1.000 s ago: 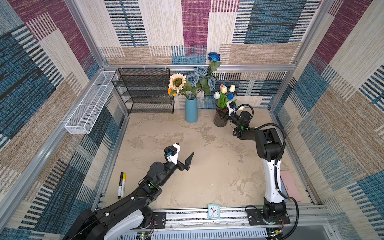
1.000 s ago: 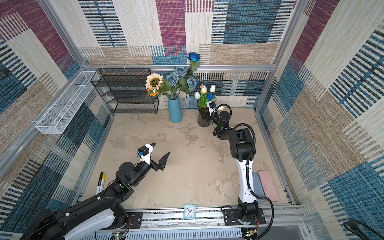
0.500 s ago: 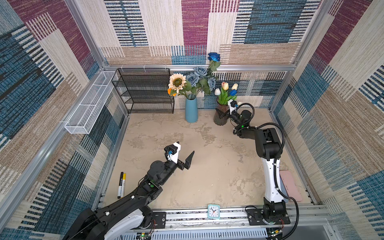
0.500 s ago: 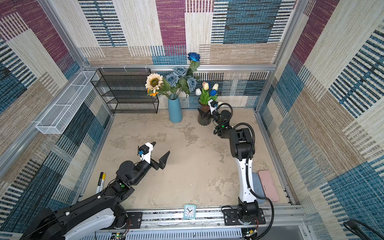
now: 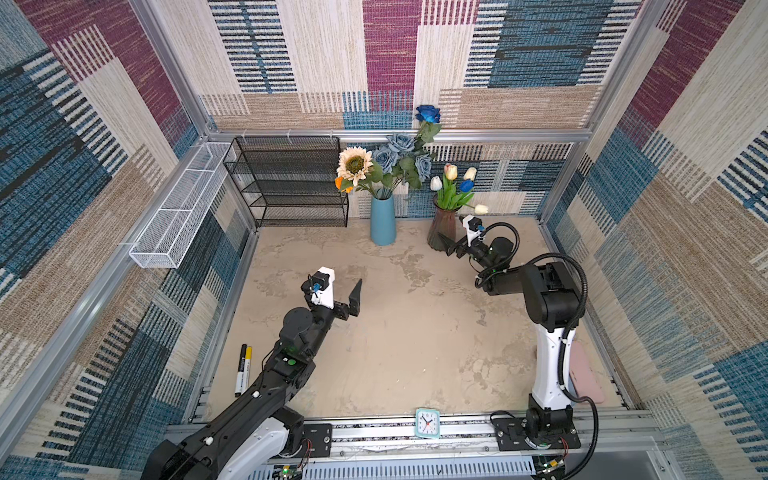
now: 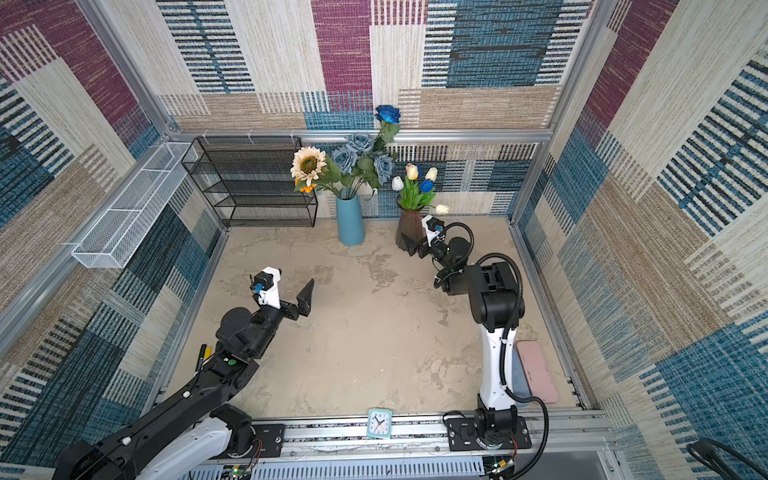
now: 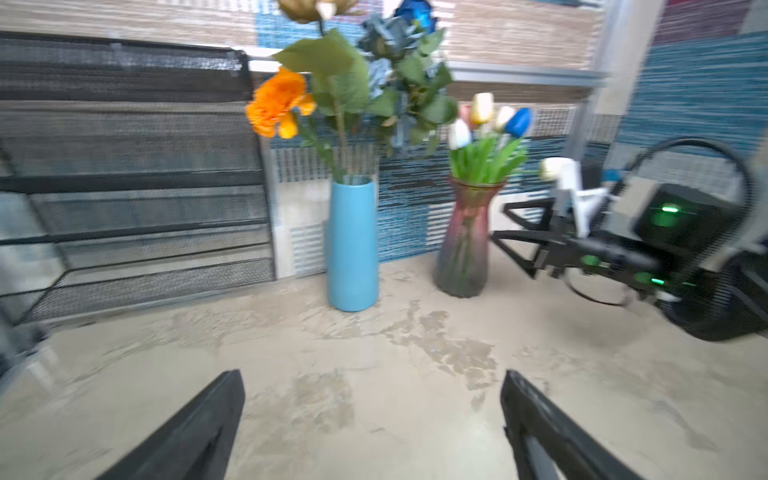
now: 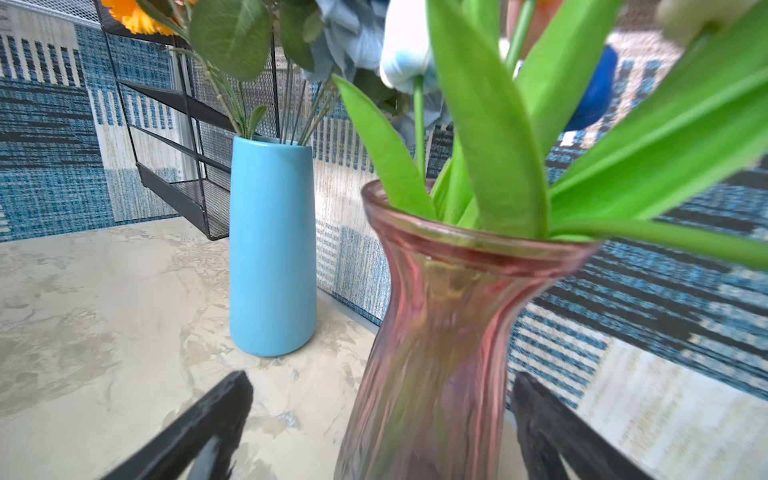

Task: Arrange the flowers into the vase

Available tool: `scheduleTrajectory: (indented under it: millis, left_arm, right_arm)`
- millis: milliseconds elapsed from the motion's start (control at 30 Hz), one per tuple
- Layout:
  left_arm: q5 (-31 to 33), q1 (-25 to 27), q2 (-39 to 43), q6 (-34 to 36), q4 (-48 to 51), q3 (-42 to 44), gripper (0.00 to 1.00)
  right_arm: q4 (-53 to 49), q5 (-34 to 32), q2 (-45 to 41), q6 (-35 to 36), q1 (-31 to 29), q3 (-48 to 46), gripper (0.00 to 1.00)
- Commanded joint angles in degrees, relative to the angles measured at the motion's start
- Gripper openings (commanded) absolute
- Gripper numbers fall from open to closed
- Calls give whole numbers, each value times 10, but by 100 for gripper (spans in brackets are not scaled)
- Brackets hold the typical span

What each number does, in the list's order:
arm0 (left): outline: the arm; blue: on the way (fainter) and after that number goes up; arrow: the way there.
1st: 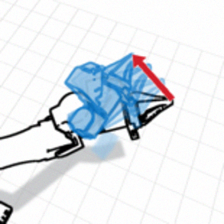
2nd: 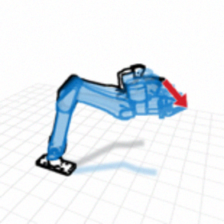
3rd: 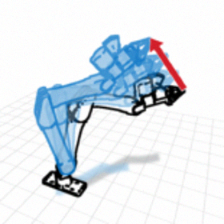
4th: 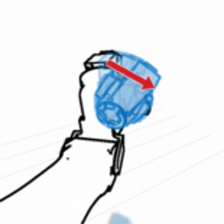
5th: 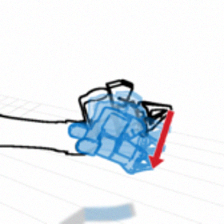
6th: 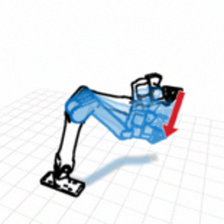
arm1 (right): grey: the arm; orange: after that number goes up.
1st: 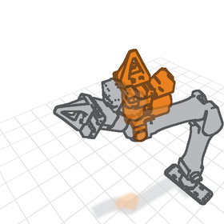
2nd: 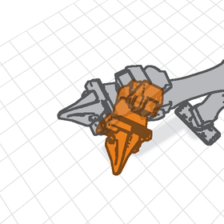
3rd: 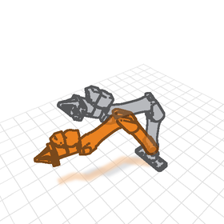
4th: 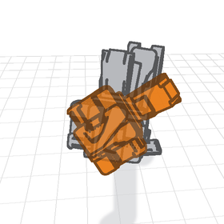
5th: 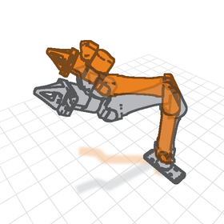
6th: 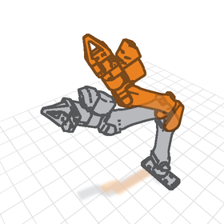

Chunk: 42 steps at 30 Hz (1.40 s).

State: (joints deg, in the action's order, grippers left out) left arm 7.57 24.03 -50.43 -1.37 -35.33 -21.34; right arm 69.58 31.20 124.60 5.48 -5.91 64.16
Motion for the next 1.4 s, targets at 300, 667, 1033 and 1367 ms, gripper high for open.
scheduleTrajectory:
  millis: [300, 667, 1033, 1367]
  left_arm:
    - [269, -99, -14, 7, 190, -20, 99]
    - [75, -188, -226, 57, -126, 56, 99]
    - [-65, -213, -403, 69, -449, 133, 92]
    - [-88, -262, -381, 18, -100, -40, 100]
  right_arm:
    - [30, -170, -354, -90, -2, -334, 100]
    - [-100, -495, -641, -39, -34, -595, 100]
    - [109, -388, -399, 5, 3, -564, 100]
    - [44, -322, -365, -52, 68, -521, 100]
